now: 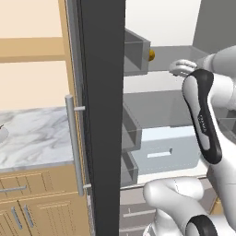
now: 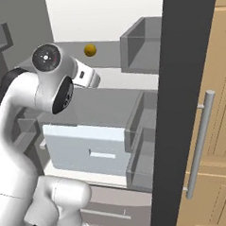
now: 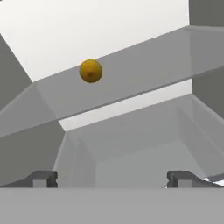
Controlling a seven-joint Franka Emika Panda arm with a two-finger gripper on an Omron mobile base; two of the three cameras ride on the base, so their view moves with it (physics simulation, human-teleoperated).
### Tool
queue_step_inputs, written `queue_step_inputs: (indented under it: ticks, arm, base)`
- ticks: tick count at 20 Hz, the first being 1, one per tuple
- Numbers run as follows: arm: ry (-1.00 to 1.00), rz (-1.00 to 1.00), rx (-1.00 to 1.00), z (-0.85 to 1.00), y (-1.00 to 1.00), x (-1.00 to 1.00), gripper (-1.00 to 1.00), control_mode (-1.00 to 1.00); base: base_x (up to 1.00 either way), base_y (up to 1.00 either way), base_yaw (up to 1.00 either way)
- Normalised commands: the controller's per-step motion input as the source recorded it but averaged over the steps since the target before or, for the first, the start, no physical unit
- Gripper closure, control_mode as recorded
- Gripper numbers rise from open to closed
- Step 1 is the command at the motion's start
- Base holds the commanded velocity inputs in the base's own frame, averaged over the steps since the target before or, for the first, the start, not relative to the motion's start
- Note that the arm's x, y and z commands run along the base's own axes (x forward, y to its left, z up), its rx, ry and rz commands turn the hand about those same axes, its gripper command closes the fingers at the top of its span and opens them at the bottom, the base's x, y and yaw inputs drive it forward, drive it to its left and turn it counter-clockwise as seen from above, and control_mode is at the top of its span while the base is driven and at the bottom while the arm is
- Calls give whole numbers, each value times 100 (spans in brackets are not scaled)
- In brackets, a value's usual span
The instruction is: Place the cold items (lemon and squash) from the fridge in one tupperware on the dining counter. Place the warm items (hot dog and kebab skewer) in the stove area in another tupperware.
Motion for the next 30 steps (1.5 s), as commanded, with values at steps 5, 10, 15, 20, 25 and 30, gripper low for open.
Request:
queue_step_inputs:
  ticks: [5,10,15,20,25,30]
  arm:
    - [-1,0,-24,35,9,44,-100,-100]
    - [11,0,-9,24,8,60,-100,-100]
    - [4,0,0,2,15,57,-100,-100]
    - [0,0,0,2,10,55,-100,-100]
    - [0,0,0,0,3,52,-100,-100]
    - [0,1,-1,-6,0,33,-100,-100]
  base:
    - [0,0,0]
    - [0,0,0]
    - [0,0,0]
    - [0,0,0]
    - [0,0,0]
    - [0,0,0]
